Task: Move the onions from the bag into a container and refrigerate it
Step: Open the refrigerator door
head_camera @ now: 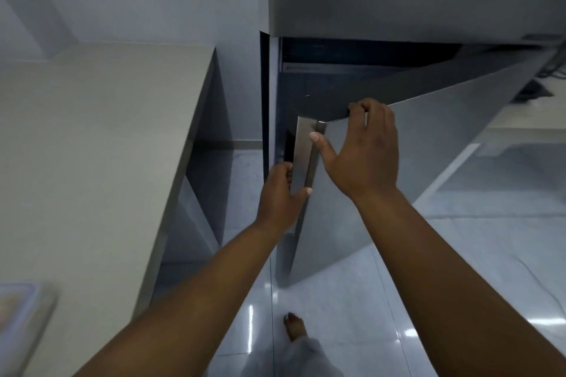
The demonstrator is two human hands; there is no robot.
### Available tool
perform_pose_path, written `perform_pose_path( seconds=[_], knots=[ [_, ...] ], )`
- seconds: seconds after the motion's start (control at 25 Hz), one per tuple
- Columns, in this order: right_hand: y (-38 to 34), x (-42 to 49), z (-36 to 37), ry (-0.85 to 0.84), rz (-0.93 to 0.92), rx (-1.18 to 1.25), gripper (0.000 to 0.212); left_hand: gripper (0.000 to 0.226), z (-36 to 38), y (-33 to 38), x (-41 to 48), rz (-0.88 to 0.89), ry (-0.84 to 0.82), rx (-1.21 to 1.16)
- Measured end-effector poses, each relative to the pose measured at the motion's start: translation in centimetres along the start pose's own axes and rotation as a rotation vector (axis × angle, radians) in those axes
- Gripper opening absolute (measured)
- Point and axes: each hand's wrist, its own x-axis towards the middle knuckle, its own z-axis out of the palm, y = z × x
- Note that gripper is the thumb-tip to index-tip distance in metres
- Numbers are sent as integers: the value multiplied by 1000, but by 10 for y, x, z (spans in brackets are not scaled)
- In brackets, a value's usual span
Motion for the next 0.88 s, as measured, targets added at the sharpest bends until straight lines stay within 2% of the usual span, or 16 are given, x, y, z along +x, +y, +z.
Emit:
perform_pose_path(
  seconds=[0.16, 0.32, 0.4, 0.48, 0.56, 0.68, 0.88],
  knots=[
    [11, -63, -63, -7, 202, -41, 89, 43, 30, 16, -92, 136, -159, -30],
    [40, -111, -124, -43, 304, -131, 95, 32, 60, 31, -148, 359, -372, 54],
    [62, -139, -147, -23, 297, -123, 87, 26, 70, 45, -157, 521, -346, 45],
    [83, -166, -164, 19, 270, -100, 72, 22, 80, 63, -153, 638, -248, 9],
    [102, -190, -177, 77, 264, -98, 60, 33, 94, 81, -143, 706, -213, 76],
    [129, -217, -198, 196, 311, -130, 48, 61, 120, 98, -129, 822, -327, 337],
    [175, -245, -225, 297, 418, -202, 43, 71, 164, 116, -142, 1019, -523, 499]
  ],
)
